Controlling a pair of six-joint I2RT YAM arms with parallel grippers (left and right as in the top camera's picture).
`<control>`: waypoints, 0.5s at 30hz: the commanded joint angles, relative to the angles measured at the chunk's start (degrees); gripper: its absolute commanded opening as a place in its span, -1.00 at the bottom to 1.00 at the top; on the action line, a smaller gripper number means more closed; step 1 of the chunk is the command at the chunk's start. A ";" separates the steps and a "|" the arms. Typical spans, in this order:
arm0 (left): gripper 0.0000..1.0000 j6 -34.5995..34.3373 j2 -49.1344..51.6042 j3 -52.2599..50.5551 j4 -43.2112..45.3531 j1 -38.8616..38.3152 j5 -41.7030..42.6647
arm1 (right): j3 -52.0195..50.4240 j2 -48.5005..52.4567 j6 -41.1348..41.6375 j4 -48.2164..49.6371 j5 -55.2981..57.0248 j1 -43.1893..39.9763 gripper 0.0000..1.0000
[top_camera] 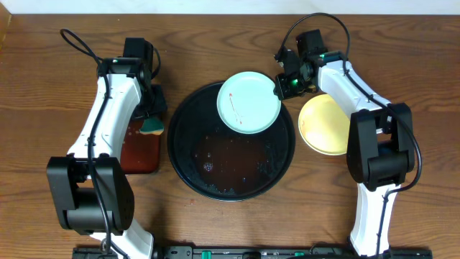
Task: Clean dirty plates on tray and stack at the side
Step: 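Move right gripper to the last pale green plate rim and grip it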
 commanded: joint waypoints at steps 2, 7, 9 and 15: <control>-0.85 0.87 -0.92 1.22 -0.17 0.20 -0.26 | 1.14 -2.67 4.52 -2.54 -0.72 0.76 -0.98; -0.85 0.87 -0.92 1.22 -0.17 0.20 -0.26 | 1.14 -6.12 12.24 -8.79 -0.66 2.82 -0.98; -0.85 0.87 -0.92 1.22 -0.17 0.20 -0.26 | 1.11 -6.40 16.37 -11.93 1.03 4.28 -0.98; -0.85 0.87 -0.92 1.22 -0.17 0.20 -0.26 | -0.94 -6.21 23.85 -16.02 9.38 10.51 -0.97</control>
